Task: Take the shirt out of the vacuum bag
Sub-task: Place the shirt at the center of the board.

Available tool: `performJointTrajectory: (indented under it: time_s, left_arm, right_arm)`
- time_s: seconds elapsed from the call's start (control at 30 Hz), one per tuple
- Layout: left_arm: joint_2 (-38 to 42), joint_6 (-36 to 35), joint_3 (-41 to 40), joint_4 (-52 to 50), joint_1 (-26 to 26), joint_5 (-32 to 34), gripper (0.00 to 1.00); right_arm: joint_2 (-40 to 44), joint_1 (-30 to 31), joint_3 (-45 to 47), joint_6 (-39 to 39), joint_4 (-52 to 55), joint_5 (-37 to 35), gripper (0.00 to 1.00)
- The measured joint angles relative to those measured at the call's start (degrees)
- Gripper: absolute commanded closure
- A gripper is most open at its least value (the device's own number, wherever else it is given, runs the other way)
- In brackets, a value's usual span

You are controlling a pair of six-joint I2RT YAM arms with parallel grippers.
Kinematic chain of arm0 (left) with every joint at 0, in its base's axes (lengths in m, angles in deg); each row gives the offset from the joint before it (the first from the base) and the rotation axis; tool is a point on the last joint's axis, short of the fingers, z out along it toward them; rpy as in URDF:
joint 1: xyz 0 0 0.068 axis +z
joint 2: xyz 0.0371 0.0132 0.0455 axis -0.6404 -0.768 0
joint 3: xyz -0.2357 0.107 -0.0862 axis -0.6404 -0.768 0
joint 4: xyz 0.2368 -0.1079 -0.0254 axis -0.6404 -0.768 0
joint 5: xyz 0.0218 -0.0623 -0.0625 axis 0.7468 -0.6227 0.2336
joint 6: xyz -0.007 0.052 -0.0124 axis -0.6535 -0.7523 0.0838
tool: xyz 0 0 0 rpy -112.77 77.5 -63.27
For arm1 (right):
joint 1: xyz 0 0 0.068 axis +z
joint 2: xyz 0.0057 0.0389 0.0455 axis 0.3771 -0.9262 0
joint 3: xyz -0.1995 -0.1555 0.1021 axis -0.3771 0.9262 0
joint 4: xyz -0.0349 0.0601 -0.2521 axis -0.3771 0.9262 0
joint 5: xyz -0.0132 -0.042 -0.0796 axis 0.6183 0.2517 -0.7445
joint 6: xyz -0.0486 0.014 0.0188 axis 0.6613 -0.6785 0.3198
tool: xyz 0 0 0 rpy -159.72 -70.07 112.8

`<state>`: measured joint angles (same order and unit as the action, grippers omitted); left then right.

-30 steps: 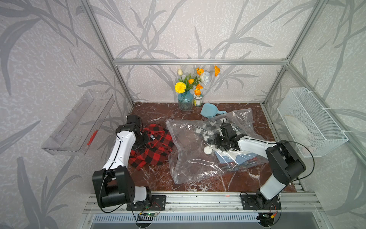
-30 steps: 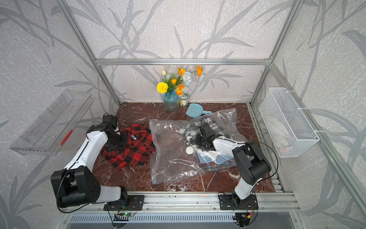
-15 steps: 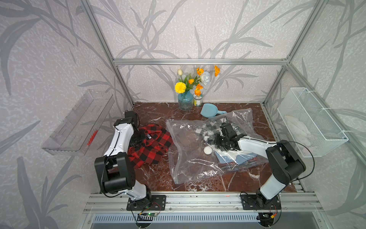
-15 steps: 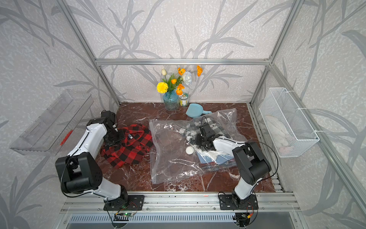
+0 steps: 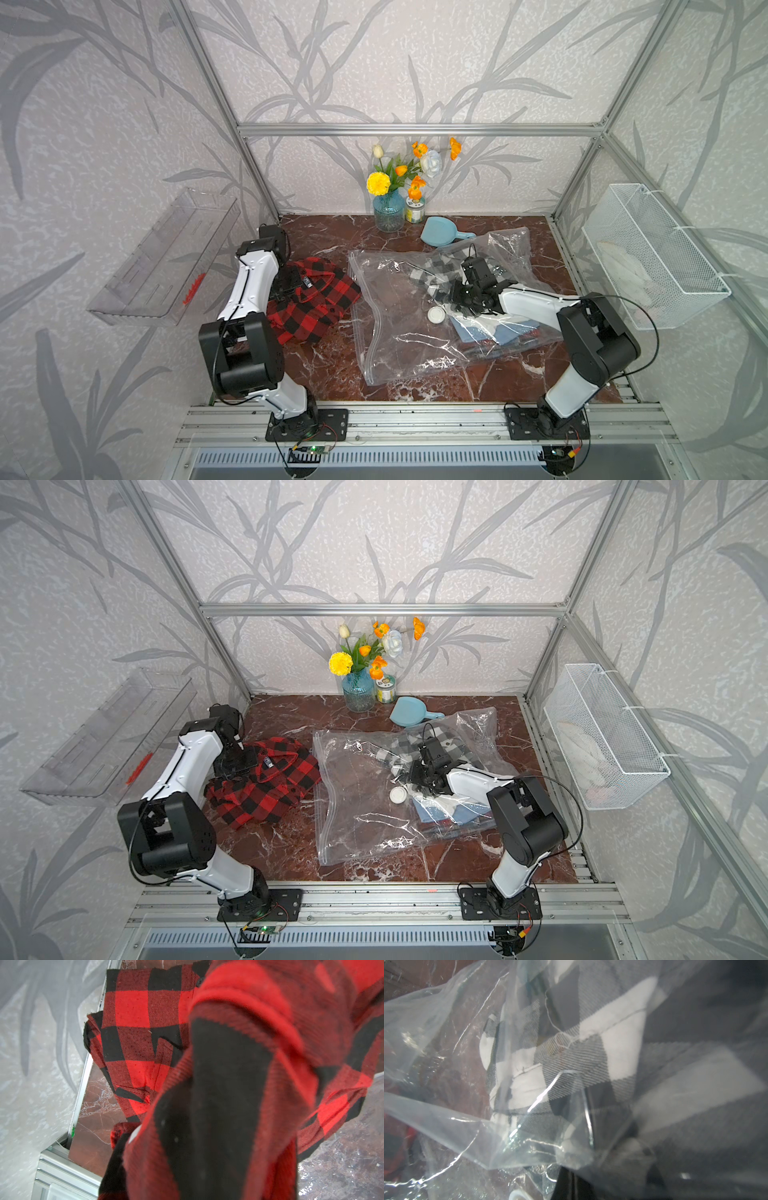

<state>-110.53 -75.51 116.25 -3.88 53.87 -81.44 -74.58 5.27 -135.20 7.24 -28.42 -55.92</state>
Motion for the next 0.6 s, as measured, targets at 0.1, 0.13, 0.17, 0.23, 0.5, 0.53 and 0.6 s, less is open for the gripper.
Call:
performJointTrajectory:
  time_s: [0.1, 0.13, 0.17, 0.23, 0.5, 0.53, 0.6]
  left_arm:
    - [-0.5, 0.4, -0.5, 1.4, 0.1, 0.7, 0.38]
    - [-0.4, 0.8, -0.9, 2.1, 0.1, 1.0, 0.24]
    - [-0.3, 1.5, -1.2, 2.6, 0.2, 1.1, 0.20]
    - [0.3, 2.0, -1.9, 3.6, 0.4, 1.4, 0.06]
    - [9.8, 4.6, -2.7, 4.8, 1.9, -0.7, 0.00]
    - [11.8, 5.0, -3.5, 4.9, 2.1, -1.9, 0.00]
    - [15.6, 5.9, -6.2, 5.6, 2.2, -5.3, 0.00]
  right_arm:
    - [0.0, 0.0, 0.0, 0.2, 0.0, 0.1, 1.00]
    - [0.0, 0.0, 0.0, 0.2, 0.0, 0.2, 1.00]
    - [0.0, 0.0, 0.0, 0.3, 0.0, 0.2, 1.00]
    - [0.0, -0.1, 0.0, 0.3, 0.0, 0.2, 1.00]
    - [0.0, -0.3, 0.2, 0.3, -0.4, 1.1, 1.00]
    - [0.0, -0.4, 0.3, 0.3, -0.6, 1.3, 1.00]
    - [0.0, -0.5, 0.4, 0.3, -0.9, 1.6, 1.00]
